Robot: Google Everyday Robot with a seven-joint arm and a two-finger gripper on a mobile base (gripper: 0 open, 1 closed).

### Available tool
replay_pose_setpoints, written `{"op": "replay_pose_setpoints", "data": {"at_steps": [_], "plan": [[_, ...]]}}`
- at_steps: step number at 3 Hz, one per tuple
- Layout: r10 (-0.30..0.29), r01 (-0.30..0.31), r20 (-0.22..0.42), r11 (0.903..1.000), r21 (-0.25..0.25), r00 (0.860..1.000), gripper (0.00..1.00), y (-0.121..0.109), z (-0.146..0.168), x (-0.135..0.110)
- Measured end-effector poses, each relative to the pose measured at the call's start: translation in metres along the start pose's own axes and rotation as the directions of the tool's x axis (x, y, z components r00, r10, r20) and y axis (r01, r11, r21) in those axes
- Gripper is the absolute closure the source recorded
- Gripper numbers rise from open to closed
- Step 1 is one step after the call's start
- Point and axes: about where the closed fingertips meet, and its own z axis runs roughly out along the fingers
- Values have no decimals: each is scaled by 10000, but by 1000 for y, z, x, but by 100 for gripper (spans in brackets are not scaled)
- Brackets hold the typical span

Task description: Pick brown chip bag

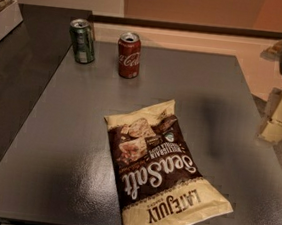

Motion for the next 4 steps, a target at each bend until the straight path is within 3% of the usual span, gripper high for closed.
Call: {"op": "replay_pose_setpoints", "data": {"at_steps": [2, 3, 4], "plan": [[47, -47, -117, 10000, -26, 9999, 0, -2, 0, -1], [413, -406, 56, 9946, -950, 9991, 0, 0, 9, -7], [1018, -994, 24, 9754, -1968, 9948, 0, 15, 23, -18]]}}
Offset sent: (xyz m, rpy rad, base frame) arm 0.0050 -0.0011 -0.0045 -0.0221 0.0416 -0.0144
